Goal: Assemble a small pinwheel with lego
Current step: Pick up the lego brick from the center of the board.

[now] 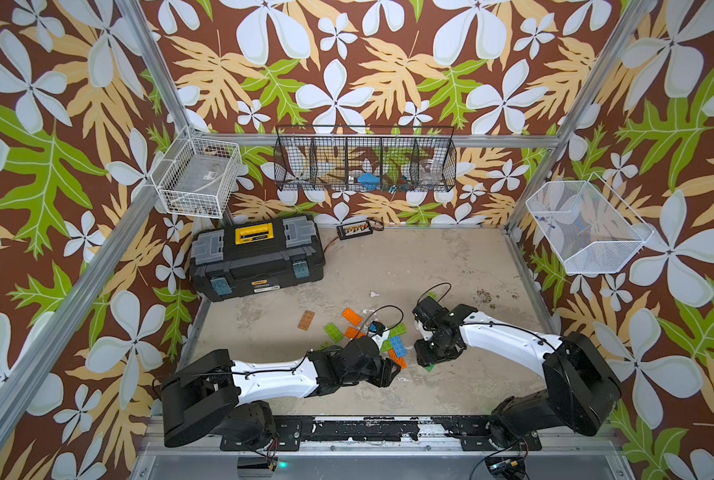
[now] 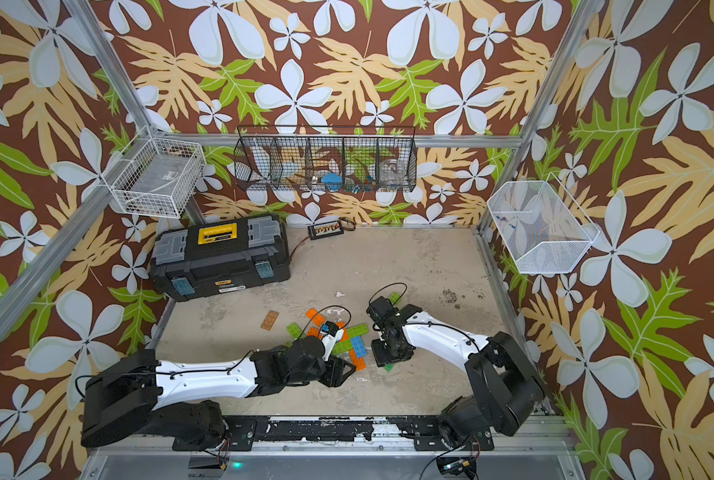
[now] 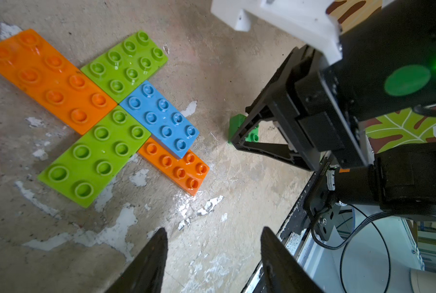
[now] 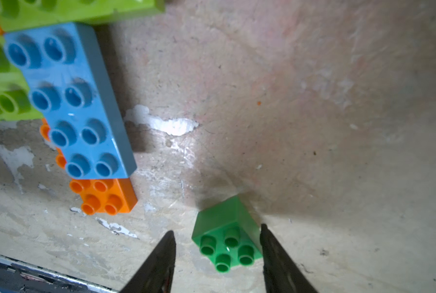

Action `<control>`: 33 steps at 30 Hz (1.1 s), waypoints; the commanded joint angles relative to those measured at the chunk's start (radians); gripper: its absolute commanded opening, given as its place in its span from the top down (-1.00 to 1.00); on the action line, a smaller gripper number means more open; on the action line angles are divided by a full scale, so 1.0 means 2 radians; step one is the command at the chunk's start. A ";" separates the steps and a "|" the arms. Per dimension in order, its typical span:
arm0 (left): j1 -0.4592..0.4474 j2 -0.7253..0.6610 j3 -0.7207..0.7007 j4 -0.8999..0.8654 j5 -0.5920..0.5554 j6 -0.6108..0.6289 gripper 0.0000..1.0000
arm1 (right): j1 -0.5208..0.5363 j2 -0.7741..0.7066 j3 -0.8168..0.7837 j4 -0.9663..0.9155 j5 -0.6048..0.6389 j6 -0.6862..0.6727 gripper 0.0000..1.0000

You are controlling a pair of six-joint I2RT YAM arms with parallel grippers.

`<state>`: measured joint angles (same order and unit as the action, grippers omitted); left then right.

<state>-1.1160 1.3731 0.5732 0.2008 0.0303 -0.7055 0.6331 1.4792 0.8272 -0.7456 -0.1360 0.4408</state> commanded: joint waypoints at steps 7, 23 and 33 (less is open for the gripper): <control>0.000 0.013 0.006 0.023 0.002 -0.002 -0.20 | 0.001 -0.004 -0.004 -0.009 -0.003 -0.004 0.05; -0.001 0.011 0.004 0.022 0.003 -0.002 -0.20 | 0.029 0.020 0.016 -0.026 0.062 0.007 0.15; 0.000 0.012 0.003 0.021 0.004 -0.002 -0.20 | 0.036 0.028 0.009 -0.024 0.062 0.009 0.19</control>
<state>-1.1164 1.3983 0.5766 0.2310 0.0345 -0.7059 0.7013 1.5303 0.8490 -0.7815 -0.0250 0.4454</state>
